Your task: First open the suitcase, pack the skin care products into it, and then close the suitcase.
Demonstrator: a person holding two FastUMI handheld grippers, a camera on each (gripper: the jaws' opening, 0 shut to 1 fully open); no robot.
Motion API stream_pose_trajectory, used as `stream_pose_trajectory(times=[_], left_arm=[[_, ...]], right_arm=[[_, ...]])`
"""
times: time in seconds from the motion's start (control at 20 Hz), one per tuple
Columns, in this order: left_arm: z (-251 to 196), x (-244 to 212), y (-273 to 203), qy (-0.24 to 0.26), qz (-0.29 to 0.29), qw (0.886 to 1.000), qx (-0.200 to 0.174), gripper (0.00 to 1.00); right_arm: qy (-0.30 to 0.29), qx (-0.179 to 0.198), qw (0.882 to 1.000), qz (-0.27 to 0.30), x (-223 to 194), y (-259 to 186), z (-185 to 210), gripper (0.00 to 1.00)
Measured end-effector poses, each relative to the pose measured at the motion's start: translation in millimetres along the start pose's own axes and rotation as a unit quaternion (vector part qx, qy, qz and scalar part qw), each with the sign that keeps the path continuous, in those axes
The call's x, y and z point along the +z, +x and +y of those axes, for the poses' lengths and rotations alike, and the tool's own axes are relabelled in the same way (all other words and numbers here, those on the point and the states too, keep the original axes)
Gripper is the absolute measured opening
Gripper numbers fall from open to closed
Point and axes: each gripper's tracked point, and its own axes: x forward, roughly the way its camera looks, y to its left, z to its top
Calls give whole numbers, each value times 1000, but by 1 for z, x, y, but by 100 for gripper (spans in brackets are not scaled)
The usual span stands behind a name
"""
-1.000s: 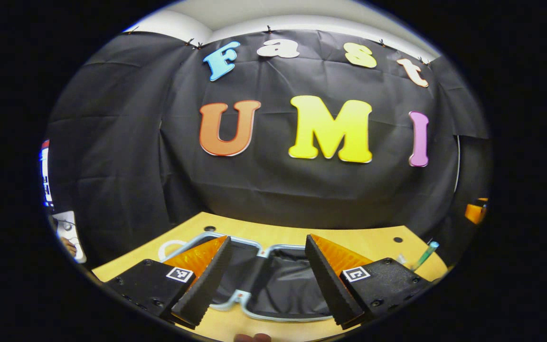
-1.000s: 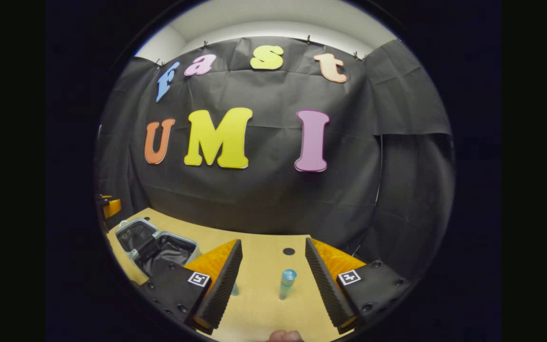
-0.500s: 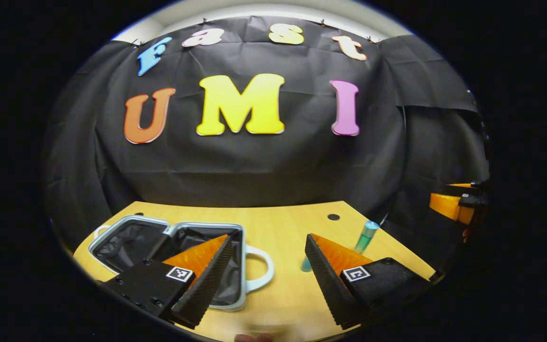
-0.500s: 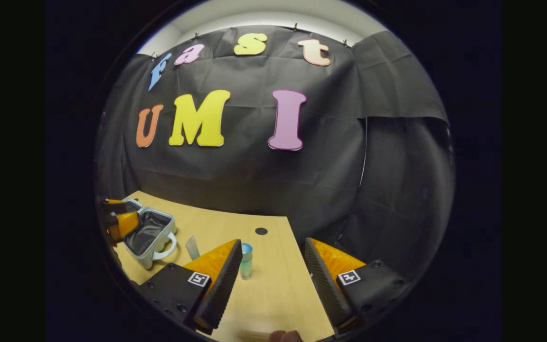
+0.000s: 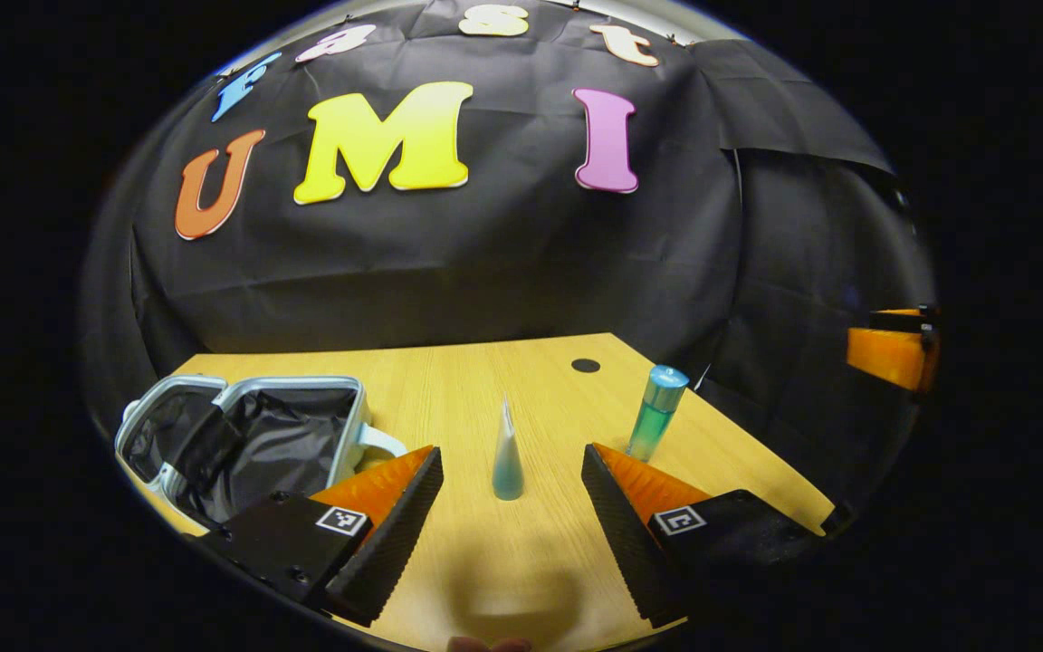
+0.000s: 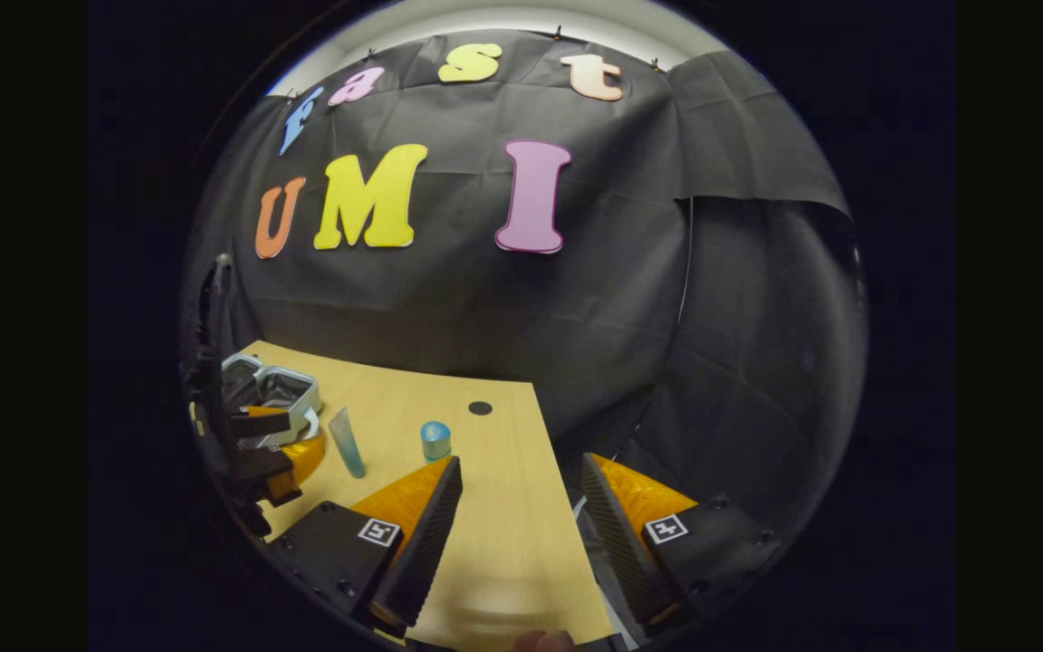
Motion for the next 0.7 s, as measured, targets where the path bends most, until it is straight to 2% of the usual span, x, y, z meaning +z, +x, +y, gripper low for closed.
stream_pose_trajectory(times=[0.25, 0.5, 0.7], left_arm=[[4, -31, 45, -23, 30, 999, 12, 99], [7, -55, 82, -11, 57, 998, 20, 99], [11, -63, 97, -3, 70, 997, 25, 85]], right_arm=[[-9, 0, 1000, 25, -15, 0, -11, 79], [-3, 4, 999, 47, -30, 6, -13, 79], [-3, 4, 999, 48, -30, 11, -14, 79]])
